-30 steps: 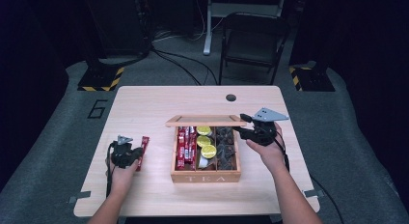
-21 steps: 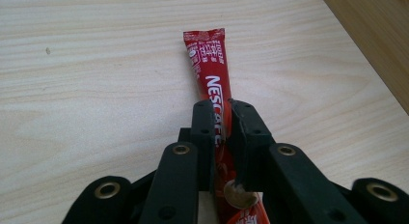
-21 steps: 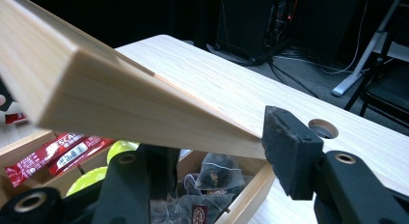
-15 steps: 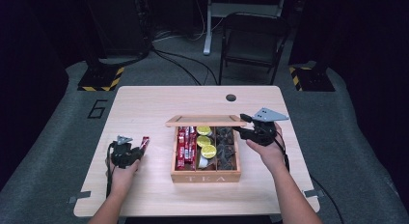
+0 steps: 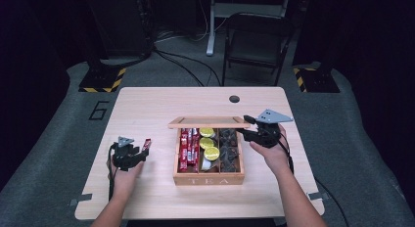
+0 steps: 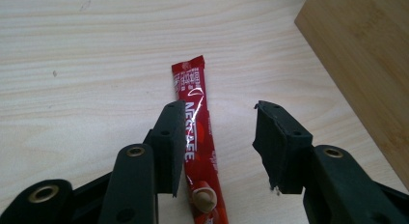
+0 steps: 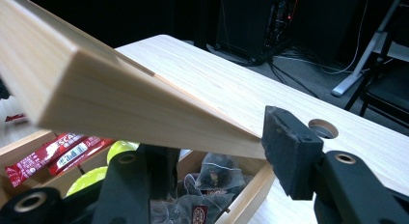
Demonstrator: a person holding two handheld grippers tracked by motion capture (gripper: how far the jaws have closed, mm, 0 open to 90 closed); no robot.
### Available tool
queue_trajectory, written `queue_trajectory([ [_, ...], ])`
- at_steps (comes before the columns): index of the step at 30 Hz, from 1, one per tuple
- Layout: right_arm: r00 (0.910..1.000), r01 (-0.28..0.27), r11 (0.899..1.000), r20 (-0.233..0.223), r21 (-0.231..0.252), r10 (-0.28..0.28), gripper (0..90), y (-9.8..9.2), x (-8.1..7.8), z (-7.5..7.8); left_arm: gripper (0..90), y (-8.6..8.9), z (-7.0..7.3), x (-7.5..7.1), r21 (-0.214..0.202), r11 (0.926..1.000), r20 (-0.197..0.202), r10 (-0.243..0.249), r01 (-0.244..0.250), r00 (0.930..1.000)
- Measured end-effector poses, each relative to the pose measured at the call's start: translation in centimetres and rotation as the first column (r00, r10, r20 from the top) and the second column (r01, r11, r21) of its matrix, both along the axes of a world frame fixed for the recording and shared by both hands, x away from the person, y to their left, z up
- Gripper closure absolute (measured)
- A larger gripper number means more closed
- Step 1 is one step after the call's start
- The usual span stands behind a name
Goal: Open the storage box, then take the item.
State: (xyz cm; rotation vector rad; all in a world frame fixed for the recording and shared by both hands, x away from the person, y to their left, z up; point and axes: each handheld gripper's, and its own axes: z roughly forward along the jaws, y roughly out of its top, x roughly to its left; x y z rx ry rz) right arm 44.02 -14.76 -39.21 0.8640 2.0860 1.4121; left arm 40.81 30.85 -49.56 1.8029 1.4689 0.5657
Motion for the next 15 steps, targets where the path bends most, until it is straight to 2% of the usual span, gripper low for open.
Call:
queue_trajectory([
  [6,1.0,0.001,1.0,0.002,-0.001,-0.001,48.7,0.0,0.0,0.0,52.1,-0.2,1.0,-0.4,-0.038,0.9992,0.018,-0.007,0.007,0.9998],
  [15,1.0,0.001,1.0,0.002,-0.001,-0.001,48.7,0.0,0.0,0.0,51.0,-0.9,2.8,-1.0,-0.078,0.9964,0.071,-0.028,0.033,0.9971],
])
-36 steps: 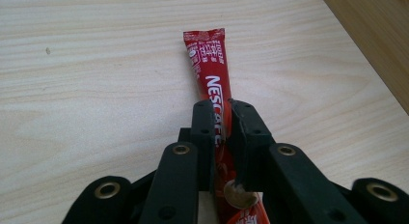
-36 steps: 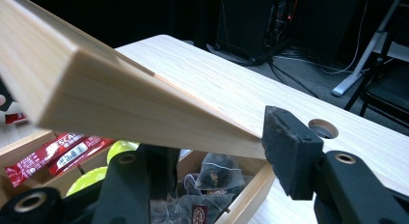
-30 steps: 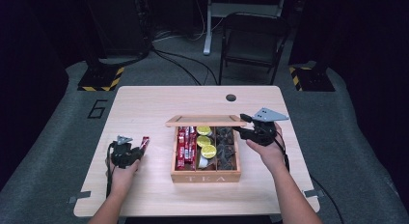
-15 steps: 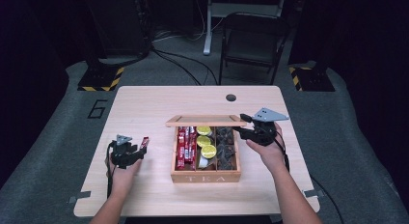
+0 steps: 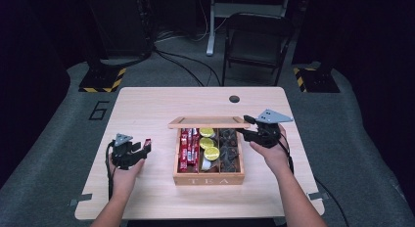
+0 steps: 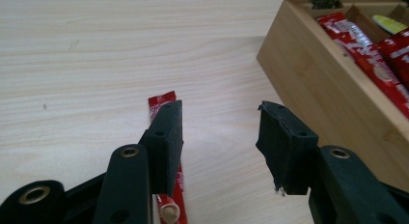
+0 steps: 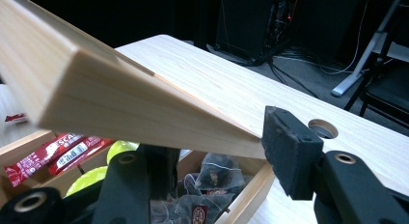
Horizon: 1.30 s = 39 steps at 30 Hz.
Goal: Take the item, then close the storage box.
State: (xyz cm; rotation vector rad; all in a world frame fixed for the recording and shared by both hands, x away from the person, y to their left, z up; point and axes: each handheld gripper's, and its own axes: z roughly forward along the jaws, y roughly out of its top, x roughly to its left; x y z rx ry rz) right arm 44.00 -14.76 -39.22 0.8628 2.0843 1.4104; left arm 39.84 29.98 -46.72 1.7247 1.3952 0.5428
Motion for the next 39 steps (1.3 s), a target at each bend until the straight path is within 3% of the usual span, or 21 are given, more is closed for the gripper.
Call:
queue_trajectory([
  [7,1.0,0.004,1.0,0.0,-0.001,-0.004,48.7,0.0,-0.1,0.0,51.0,-1.3,1.3,-0.4,-0.015,0.9984,0.022,-0.054,0.054,0.9983],
  [12,1.0,0.003,1.0,-0.002,-0.011,-0.003,48.6,0.0,-0.3,-0.2,51.0,-2.7,2.5,-0.7,-0.008,0.9938,0.051,-0.111,0.111,0.9926],
  [16,1.0,0.002,1.0,-0.004,-0.016,-0.002,48.6,0.1,-0.5,-0.3,50.5,-4.0,3.6,-0.9,-0.003,0.9855,0.069,-0.169,0.169,0.9833],
  [17,1.0,0.004,1.0,-0.005,-0.017,-0.004,48.5,0.1,-0.5,-0.4,50.4,-4.3,4.0,-1.0,0.013,0.9798,0.072,-0.2,0.199,0.9772],
  [23,1.0,0.003,1.0,-0.006,-0.022,-0.003,48.5,0.1,-0.8,-0.5,49.2,-6.3,6.0,-1.5,0.035,0.9621,0.12,-0.273,0.271,0.9546],
  [26,0.9999,0.009,1.0,-0.011,-0.016,-0.009,48.4,0.1,-0.9,-0.6,49.1,-7.0,6.8,-1.8,0.037,0.9564,0.144,-0.292,0.29,0.9455],
  [30,1.0,-0.006,0.999,-0.004,-0.035,0.006,48.5,0.0,-0.9,-0.7,49.2,-7.7,7.5,-2.0,0.031,0.9522,0.158,-0.305,0.304,0.9391],
  [39,0.9999,0.003,1.0,-0.011,-0.028,-0.003,47.9,0.0,-1.2,-1.0,53.0,-7.7,9.1,-2.2,0.026,0.9441,0.197,-0.327,0.329,0.9242],
])
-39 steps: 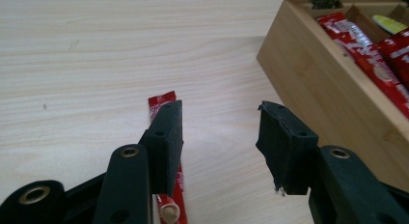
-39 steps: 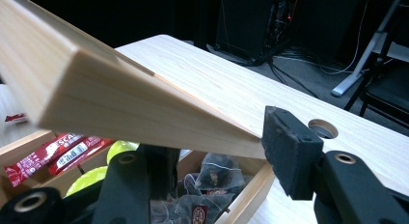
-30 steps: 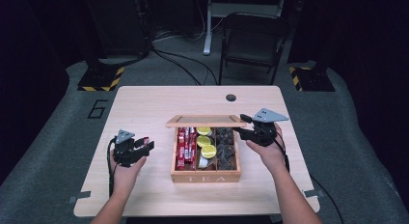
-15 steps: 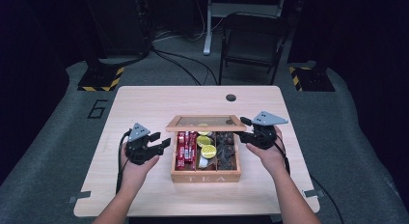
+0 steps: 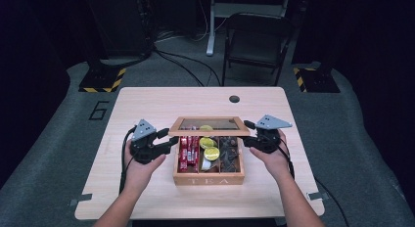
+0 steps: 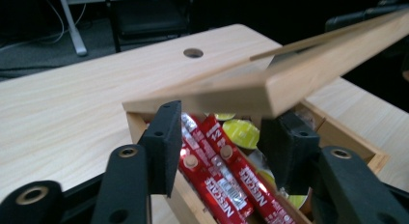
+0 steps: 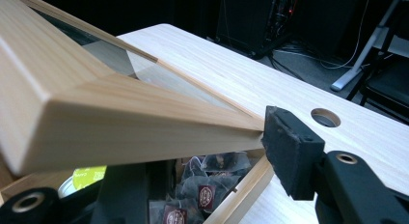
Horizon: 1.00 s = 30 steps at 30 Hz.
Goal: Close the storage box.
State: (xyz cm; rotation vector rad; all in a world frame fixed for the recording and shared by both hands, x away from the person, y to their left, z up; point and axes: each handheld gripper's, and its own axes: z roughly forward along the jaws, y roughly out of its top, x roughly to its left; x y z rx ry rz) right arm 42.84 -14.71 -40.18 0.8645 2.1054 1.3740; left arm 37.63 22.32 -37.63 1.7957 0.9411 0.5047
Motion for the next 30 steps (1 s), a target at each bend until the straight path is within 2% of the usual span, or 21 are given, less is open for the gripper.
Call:
queue_trajectory([
  [4,1.0,-0.002,1.0,-0.003,0.007,0.002,48.1,-0.1,-0.1,-0.1,55.1,-0.2,0.2,-0.2,0.022,0.9997,0.017,-0.003,0.002,0.9998],
  [9,1.0,0.0,1.0,-0.009,0.024,0.0,48.5,-0.2,-0.1,-0.1,59.2,0.1,0.1,-0.3,0.004,1.0,0.009,-0.001,0.001,1.0],
  [17,0.9993,-0.009,0.999,-0.037,0.043,0.011,50.2,-0.6,-0.1,0.0,59.1,0.1,0.2,-0.2,0.0,1.0,0.01,-0.006,0.006,0.9999],
  [23,0.9989,-0.037,0.999,-0.031,-0.038,0.036,50.2,-1.1,-0.7,1.0,59.0,0.2,0.3,-0.1,0.001,1.0,0.007,-0.009,0.008,0.9999],
  [27,0.9988,-0.032,0.999,-0.038,0.013,0.032,50.1,-2.1,-2.1,1.8,59.1,0.1,0.2,-0.1,0.002,1.0,0.008,-0.004,0.004,1.0],
  [30,0.9987,-0.042,0.999,-0.028,0.035,0.043,50.2,-2.5,-3.2,2.0,59.0,0.1,0.2,-0.2,0.003,1.0,0.005,-0.004,0.003,1.0],
])
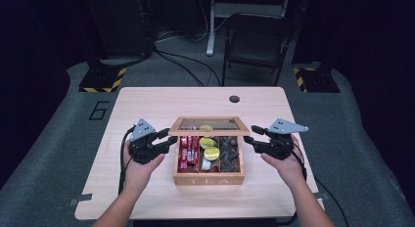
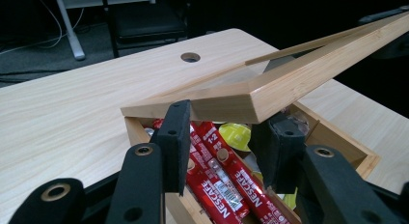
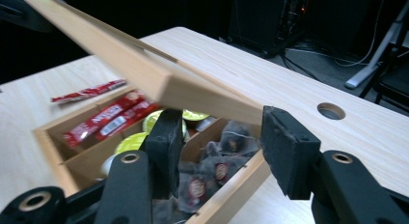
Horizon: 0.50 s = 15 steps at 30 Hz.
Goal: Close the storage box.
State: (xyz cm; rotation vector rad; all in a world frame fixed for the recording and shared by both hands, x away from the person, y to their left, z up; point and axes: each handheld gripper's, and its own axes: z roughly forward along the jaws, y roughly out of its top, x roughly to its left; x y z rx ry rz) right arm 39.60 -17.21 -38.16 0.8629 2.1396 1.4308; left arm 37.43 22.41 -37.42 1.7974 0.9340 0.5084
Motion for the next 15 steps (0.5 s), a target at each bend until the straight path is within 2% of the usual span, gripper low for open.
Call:
queue_trajectory([
  [8,0.9997,-0.023,1.0,0.013,-0.004,0.023,49.9,0.6,-2.2,0.1,58.9,0.2,-0.4,-0.2,-0.003,0.9999,-0.012,-0.013,0.013,0.9998],
  [13,0.9993,-0.032,0.999,0.018,-0.042,0.033,49.1,1.1,-2.6,-0.3,58.8,0.2,-0.6,-0.5,-0.003,0.9998,-0.026,-0.019,0.019,0.9995],
  [15,0.9998,-0.019,0.999,0.003,-0.034,0.019,49.1,1.2,-2.7,-0.5,58.9,0.1,-0.6,-0.5,-0.011,0.9999,-0.028,-0.011,0.011,0.9995],
])
